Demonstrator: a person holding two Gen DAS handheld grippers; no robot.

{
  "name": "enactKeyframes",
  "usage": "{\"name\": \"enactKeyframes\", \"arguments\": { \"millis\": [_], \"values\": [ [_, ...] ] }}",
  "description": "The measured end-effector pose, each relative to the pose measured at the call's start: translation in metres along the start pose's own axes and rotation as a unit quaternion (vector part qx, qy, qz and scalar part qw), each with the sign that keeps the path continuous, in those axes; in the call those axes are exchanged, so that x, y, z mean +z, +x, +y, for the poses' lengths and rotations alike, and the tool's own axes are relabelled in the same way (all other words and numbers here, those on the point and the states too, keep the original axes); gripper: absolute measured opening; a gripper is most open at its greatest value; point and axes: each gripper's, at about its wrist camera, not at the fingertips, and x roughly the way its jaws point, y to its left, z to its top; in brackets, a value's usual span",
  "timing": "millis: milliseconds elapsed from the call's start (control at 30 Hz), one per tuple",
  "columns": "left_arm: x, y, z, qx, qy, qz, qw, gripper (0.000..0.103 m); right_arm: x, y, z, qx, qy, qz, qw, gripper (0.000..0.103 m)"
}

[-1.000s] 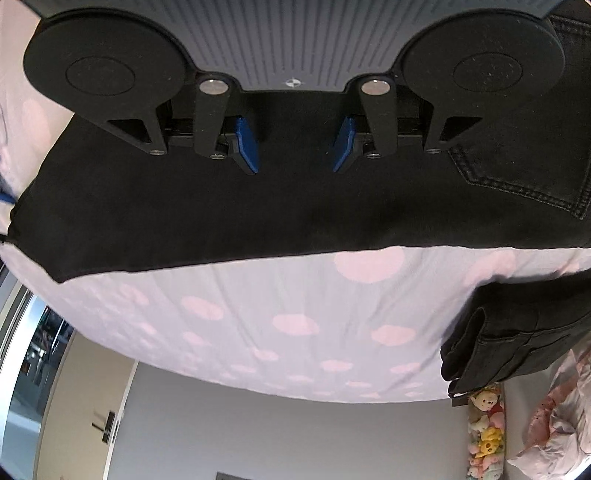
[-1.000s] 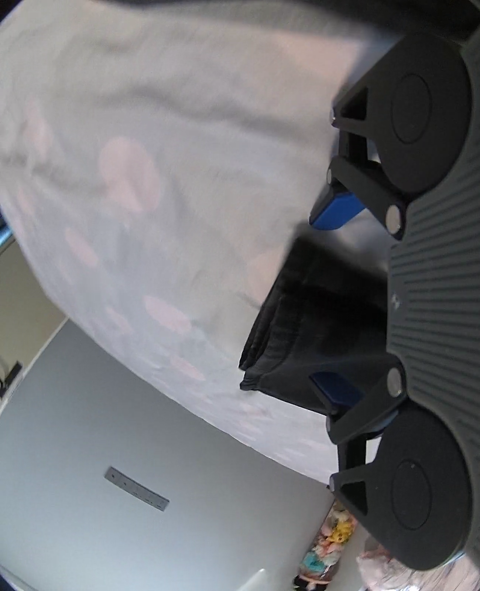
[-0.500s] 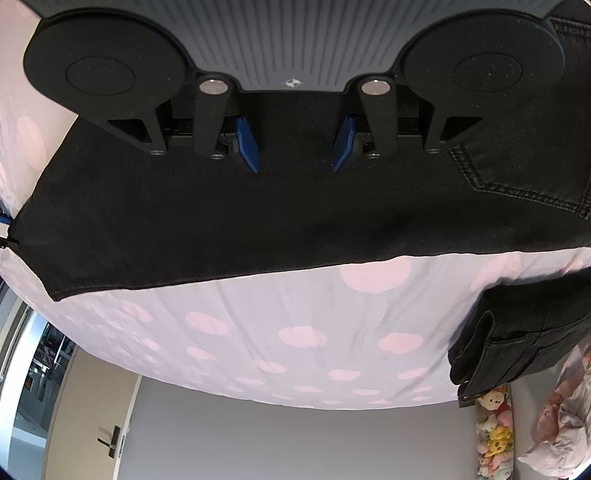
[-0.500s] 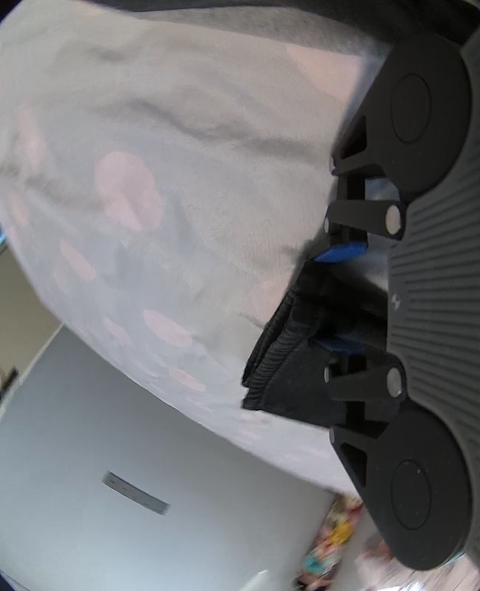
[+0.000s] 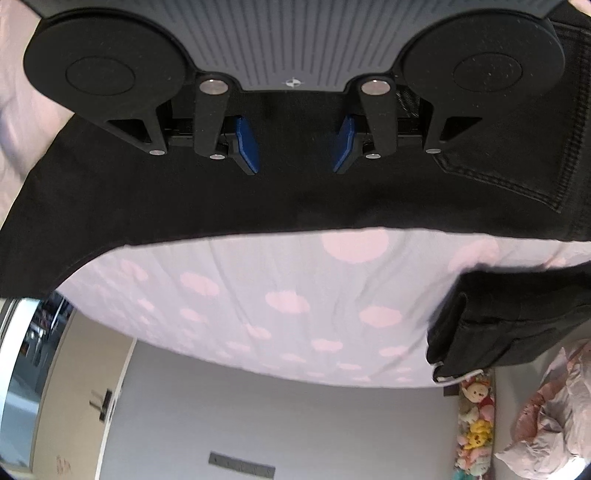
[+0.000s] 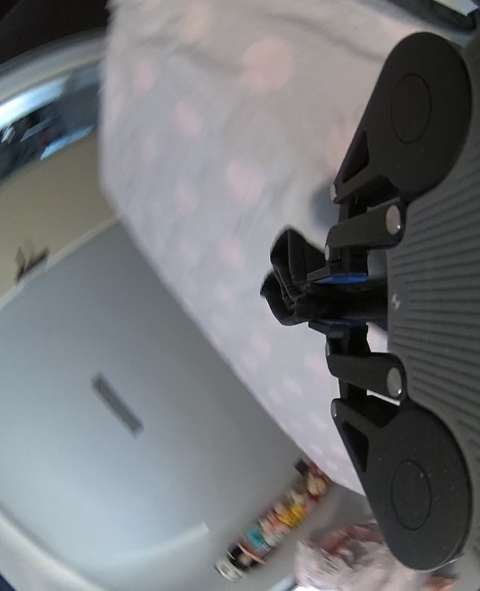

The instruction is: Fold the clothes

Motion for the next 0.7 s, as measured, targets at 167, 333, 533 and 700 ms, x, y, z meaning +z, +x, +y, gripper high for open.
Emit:
{"name": "enactKeyframes", "arguments": {
  "millis": [167,333,533,700],
  "values": [
    [0.007,-0.015,0.021,-0.005,-0.037,-0.015,0.9992,0.052,-0.004,-0.019,0.102,0.056,-0.087,-0.006,0.995,0.021],
    [0.015,-0.027,0.042,-0.003,-0.07,-0.028,0.9972,0.052,-0.068,-0.023,0.156,0.091,-0.141,0.028,0.985,0.021],
    [0.024,-0.039,0.065,-0.017,-0.109,-0.047,0.9927,0.052,-0.146,-0.027,0.222,0.133,-0.205,0.068,0.967,0.021],
    [0.026,-0.045,0.085,-0.022,-0.153,-0.052,0.9866,0.052,-0.216,-0.027,0.262,0.157,-0.253,0.113,0.948,0.021]
  ]
}}
